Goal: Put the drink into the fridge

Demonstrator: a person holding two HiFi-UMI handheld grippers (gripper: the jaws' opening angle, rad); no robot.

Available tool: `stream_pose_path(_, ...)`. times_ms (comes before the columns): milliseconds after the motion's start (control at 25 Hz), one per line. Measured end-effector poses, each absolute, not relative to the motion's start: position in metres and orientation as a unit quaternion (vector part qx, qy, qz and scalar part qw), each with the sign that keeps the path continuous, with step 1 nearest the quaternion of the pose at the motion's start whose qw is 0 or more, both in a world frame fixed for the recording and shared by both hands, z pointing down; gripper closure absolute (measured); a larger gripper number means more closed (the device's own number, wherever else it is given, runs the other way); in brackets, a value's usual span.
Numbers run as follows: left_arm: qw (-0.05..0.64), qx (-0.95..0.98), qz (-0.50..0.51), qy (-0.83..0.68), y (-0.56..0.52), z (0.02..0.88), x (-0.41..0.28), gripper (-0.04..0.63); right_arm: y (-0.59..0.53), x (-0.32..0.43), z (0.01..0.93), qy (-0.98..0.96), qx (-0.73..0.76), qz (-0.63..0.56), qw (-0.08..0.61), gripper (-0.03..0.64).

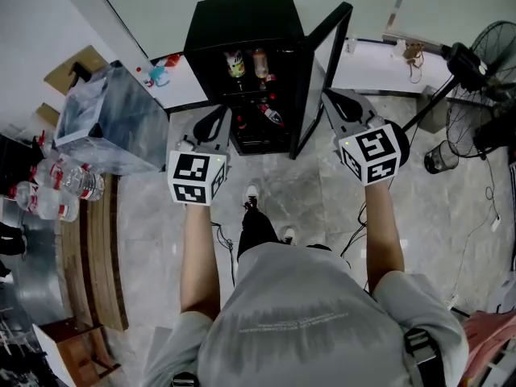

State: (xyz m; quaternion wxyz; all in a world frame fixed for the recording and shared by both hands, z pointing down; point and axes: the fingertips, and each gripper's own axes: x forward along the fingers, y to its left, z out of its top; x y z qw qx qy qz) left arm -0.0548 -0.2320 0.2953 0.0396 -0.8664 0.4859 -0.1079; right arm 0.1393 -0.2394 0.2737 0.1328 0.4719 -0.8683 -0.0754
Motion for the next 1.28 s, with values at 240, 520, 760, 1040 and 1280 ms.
stream_pose_path(240, 0.051, -0.872, -0.108, 0.476, -0.231, 0.285, -0.046, 0.565, -0.236, 0.139, 0.271, -0.87, 0.469, -0.078, 0.134, 0.615)
stream_pose_path(520, 0.051, -0.876, -0.109, 0.467, -0.231, 0.287, -0.04, 0.565, -0.233, 0.137, 0.271, -0.872, 0.464, -0.079, 0.133, 0.617)
stream_pose_path(760, 0.049, -0.878, -0.112, 0.463, -0.233, 0.289, -0.036, 0.565, -0.234, 0.141, 0.27, -0.872, 0.465, -0.078, 0.132, 0.617)
stream_pose_path(1040, 0.043, -0.88, -0.114, 0.459, -0.235, 0.295, -0.035, 0.565, -0.234, 0.139, 0.275, -0.872, 0.464, -0.074, 0.135, 0.615)
stream_pose_path(1280, 0.04, -0.882, -0.114, 0.455, -0.239, 0.297, -0.034, 0.565, -0.24, 0.142, 0.28, -0.869, 0.47, -0.07, 0.14, 0.615)
